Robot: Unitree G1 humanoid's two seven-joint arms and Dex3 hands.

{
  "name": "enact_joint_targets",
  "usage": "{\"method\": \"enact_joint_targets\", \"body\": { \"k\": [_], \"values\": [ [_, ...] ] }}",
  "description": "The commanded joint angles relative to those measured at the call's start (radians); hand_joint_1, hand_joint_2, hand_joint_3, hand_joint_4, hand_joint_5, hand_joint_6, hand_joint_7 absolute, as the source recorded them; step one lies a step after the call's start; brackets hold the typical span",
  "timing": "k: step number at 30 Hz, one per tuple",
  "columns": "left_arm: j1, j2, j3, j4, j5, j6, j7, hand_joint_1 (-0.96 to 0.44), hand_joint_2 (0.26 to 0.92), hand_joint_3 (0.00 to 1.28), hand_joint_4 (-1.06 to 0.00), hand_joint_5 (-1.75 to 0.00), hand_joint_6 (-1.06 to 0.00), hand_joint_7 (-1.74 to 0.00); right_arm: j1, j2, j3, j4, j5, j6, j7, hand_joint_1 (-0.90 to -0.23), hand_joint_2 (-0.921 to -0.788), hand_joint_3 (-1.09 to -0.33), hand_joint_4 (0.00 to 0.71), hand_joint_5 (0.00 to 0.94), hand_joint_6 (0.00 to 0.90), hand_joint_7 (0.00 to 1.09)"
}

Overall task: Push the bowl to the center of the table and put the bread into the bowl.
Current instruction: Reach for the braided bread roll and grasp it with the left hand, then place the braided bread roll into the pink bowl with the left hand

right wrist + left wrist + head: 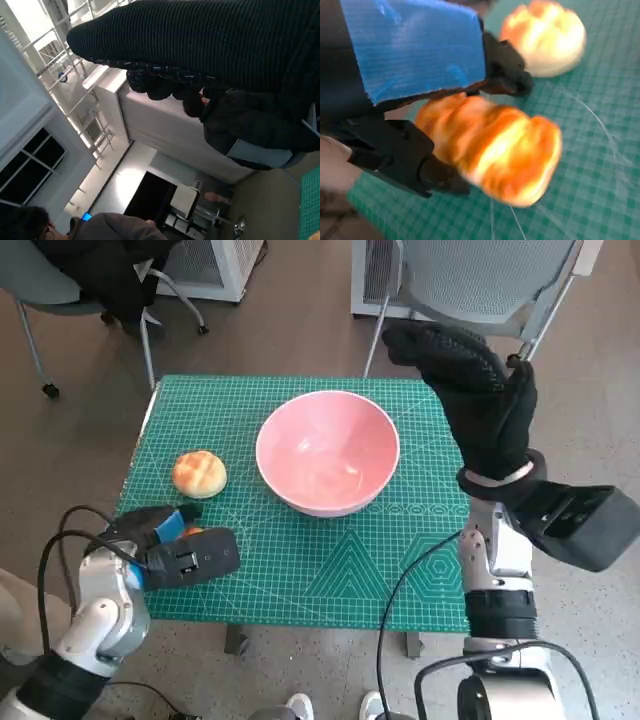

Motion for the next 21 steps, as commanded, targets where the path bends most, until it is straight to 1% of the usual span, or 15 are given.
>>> {"method": "enact_joint_targets", "body": {
  "k": [1,2,5,8,9,10,11,12,14,18,20,21],
  "values": [
    [0.033,-0.009,-0.009,0.007,0.025,-0.022,0.006,0.02,0.594,0.81,-0.44,-1.68,-0.54,-1.26,0.023,-0.006,-0.004,0.004,0.012,0.012,0.014,-0.723,-0.921,-0.815,0.043,0.001,-0.001,0.25],
    [0.033,-0.009,-0.004,0.008,0.020,-0.026,0.003,0.02,0.599,0.80,-0.44,-1.70,-0.56,-1.23,0.023,-0.005,-0.004,0.005,0.012,0.011,0.014,-0.723,-0.921,-0.815,0.044,0.001,-0.001,0.25],
    [0.032,-0.011,0.008,0.013,0.010,-0.039,-0.003,0.01,0.583,0.82,-0.44,-1.73,-0.60,-1.20,0.022,-0.003,-0.003,0.008,0.010,0.009,0.015,-0.722,-0.921,-0.816,0.045,0.002,-0.001,0.25],
    [0.026,-0.016,0.011,0.019,0.012,-0.038,-0.011,0.01,0.561,0.85,-0.44,-1.73,-0.61,-1.21,0.021,-0.001,-0.002,0.011,0.008,0.006,0.014,-0.722,-0.921,-0.817,0.044,0.001,-0.001,0.24],
    [0.025,-0.017,0.011,0.021,0.014,-0.037,-0.013,0.01,0.565,0.84,-0.45,-1.73,-0.60,-1.21,0.021,-0.001,-0.002,0.011,0.007,0.006,0.014,-0.722,-0.921,-0.817,0.044,0.001,-0.001,0.24],
    [0.023,-0.018,0.012,0.024,0.015,-0.036,-0.016,0.01,0.571,0.83,-0.45,-1.73,-0.59,-1.22,0.021,0.000,-0.002,0.010,0.006,0.005,0.013,-0.722,-0.921,-0.818,0.044,0.001,-0.001,0.24],
    [0.022,-0.020,0.012,0.026,0.016,-0.035,-0.017,0.01,0.606,0.78,-0.46,-1.71,-0.57,-1.21,0.022,0.000,-0.001,0.010,0.006,0.004,0.012,-0.722,-0.921,-0.818,0.043,0.001,-0.001,0.24],
    [0.018,-0.021,0.011,0.031,0.018,-0.034,-0.022,0.01,0.620,0.76,-0.46,-1.70,-0.56,-1.21,0.021,0.000,-0.001,0.010,0.005,0.004,0.012,-0.722,-0.921,-0.818,0.043,0.001,-0.001,0.24],
    [0.012,-0.022,0.010,0.039,0.022,-0.033,-0.027,0.00,0.662,0.69,-0.47,-1.56,-0.51,-1.35,0.020,-0.001,-0.002,0.011,0.005,0.004,0.012,-0.722,-0.921,-0.818,0.042,0.000,-0.001,0.24],
    [0.014,-0.023,0.016,0.045,0.022,-0.043,-0.024,0.00,0.684,0.65,-0.47,-1.49,-0.49,-1.42,0.019,-0.002,-0.003,0.011,0.008,0.005,0.013,-0.722,-0.921,-0.817,0.042,0.000,-0.001,0.24],
    [0.018,-0.022,0.021,0.044,0.019,-0.053,-0.018,0.01,0.690,0.64,-0.47,-1.59,-0.52,-1.27,0.021,-0.002,-0.003,0.009,0.008,0.005,0.014,-0.722,-0.921,-0.816,0.042,0.000,-0.001,0.24],
    [0.019,-0.021,0.024,0.044,0.018,-0.058,-0.016,0.01,0.680,0.66,-0.47,-1.61,-0.53,-1.25,0.020,-0.002,-0.003,0.010,0.009,0.005,0.014,-0.722,-0.921,-0.816,0.042,0.000,-0.001,0.24]
  ]
}}
